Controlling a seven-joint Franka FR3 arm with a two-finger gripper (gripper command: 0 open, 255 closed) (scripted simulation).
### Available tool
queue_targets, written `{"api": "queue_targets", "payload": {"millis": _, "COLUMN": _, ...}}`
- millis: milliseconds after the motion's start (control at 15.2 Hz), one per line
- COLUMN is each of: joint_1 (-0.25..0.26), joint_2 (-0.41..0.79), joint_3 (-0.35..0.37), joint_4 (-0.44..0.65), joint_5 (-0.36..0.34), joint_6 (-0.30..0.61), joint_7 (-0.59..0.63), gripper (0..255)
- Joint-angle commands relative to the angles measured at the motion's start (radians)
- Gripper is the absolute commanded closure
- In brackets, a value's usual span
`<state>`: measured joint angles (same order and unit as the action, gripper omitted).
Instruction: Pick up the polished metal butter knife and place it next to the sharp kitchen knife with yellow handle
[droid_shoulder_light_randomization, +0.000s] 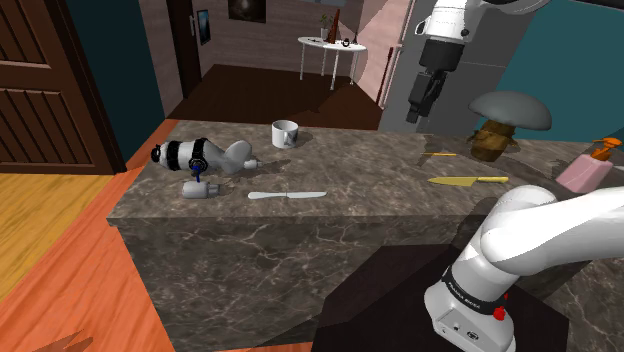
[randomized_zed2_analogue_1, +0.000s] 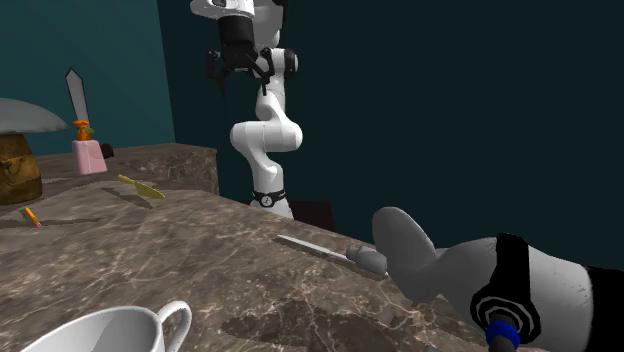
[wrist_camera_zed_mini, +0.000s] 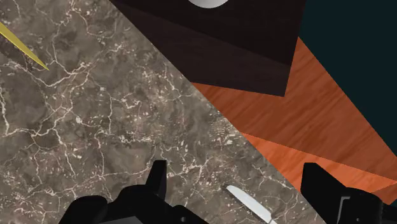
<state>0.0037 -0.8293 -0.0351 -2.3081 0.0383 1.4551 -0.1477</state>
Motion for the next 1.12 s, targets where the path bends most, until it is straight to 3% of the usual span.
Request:
{"api": "queue_targets", "payload": {"millis": 0, "joint_1": 0.000, "joint_2": 0.000, "joint_3": 0.000, "joint_4": 0.000, "joint_5": 0.000, "joint_6": 0.000, "joint_7": 0.000, "gripper": 0}}
{"api": "queue_targets", "payload": {"millis": 528, "joint_1": 0.088, "joint_2": 0.226, "joint_3": 0.017, "joint_4": -0.023, "joint_5": -0.006, "joint_6": 0.227, "joint_7": -0.150, "gripper": 0}}
{"api": "queue_targets", "payload": {"millis": 1056, "joint_1": 0.164, "joint_2": 0.482, "joint_3": 0.052, "joint_4": 0.019, "joint_5": -0.012, "joint_6": 0.420, "joint_7": -0.288, "gripper": 0}}
